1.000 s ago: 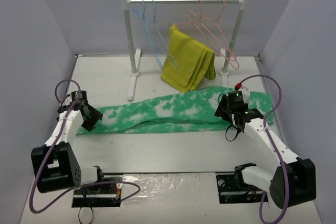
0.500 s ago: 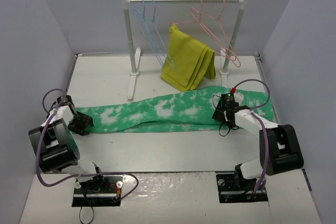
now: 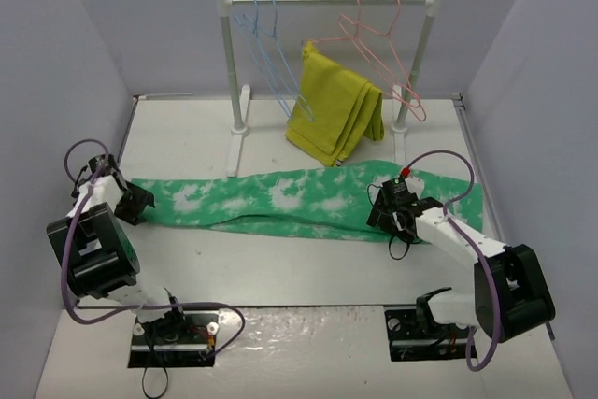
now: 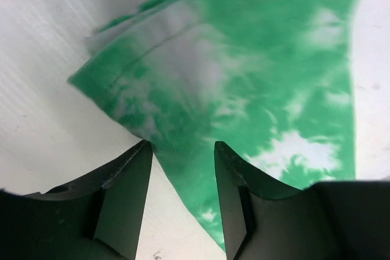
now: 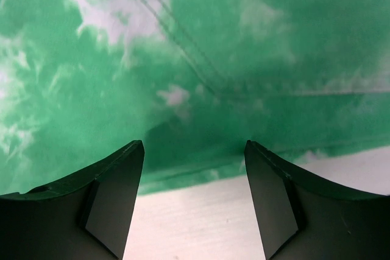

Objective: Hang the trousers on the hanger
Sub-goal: Fold the trousers at the center of the board.

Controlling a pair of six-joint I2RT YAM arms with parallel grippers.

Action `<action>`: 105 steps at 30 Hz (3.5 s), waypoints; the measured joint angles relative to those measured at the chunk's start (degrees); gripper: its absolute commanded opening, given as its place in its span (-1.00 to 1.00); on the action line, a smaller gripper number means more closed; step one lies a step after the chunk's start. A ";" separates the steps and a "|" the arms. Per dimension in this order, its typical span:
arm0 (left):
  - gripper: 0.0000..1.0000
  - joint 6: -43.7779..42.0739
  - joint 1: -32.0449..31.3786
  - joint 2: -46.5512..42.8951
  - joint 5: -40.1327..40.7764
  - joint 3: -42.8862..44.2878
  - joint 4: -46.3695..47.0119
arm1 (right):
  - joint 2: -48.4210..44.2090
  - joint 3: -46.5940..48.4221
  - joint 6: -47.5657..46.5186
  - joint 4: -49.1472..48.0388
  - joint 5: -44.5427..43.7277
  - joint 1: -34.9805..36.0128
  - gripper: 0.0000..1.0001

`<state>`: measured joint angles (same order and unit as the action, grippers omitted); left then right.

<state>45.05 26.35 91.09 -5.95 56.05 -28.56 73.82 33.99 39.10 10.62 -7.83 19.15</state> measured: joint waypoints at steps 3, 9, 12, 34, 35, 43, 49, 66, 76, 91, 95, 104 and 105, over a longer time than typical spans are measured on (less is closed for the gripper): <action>-0.17 -2.93 -4.56 -2.73 2.22 2.21 -0.64 | -2.21 1.22 -0.62 3.67 -0.67 0.80 0.31; -0.17 -8.06 -26.31 -9.43 4.25 4.52 1.48 | -2.90 7.49 -5.56 3.56 -1.77 0.88 0.31; -0.17 -8.69 -35.68 -9.77 3.95 3.88 3.52 | -1.04 8.67 -7.58 0.74 -0.09 0.92 0.30; -0.17 -1.16 -58.23 -7.41 10.23 -8.20 9.25 | 2.94 0.19 -9.31 -10.12 2.41 8.69 0.29; -0.17 -0.71 -58.42 -8.40 10.50 -9.06 9.18 | 2.47 0.12 -9.17 -10.07 2.19 8.69 0.29; -0.17 1.67 -60.04 -9.85 12.03 -13.57 7.05 | 1.43 0.19 -9.10 -8.85 1.20 8.73 0.29; -0.17 0.57 -59.88 -16.53 16.73 -7.30 2.89 | 1.32 4.36 -12.63 -7.55 0.66 11.64 0.23; -0.14 0.62 -42.90 -24.76 16.30 -4.15 -7.60 | 18.77 20.58 -32.76 -13.24 11.27 26.79 0.14; 0.21 -1.10 -42.41 -29.78 16.75 -4.15 -12.07 | 28.85 27.67 -37.37 -13.90 14.06 32.29 0.00; 0.29 -3.61 -41.48 -33.82 18.48 -4.15 -15.91 | 30.72 29.47 -40.59 -13.12 8.10 35.70 -1.00; 0.29 -4.08 -40.79 -33.35 18.57 -4.15 -15.90 | 27.64 27.63 -40.57 -13.33 6.81 36.18 -1.00; 0.29 -4.19 -39.29 -27.98 18.17 -4.14 -14.07 | 25.46 22.55 -38.41 -14.06 6.65 37.25 -0.86; 0.29 -4.19 -38.97 -26.92 18.10 -4.12 -13.52 | 25.54 22.48 -38.15 -14.05 6.68 37.35 -0.80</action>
<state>40.86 -12.62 64.17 12.15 51.93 -42.08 99.35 56.47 0.95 -3.43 -1.15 56.50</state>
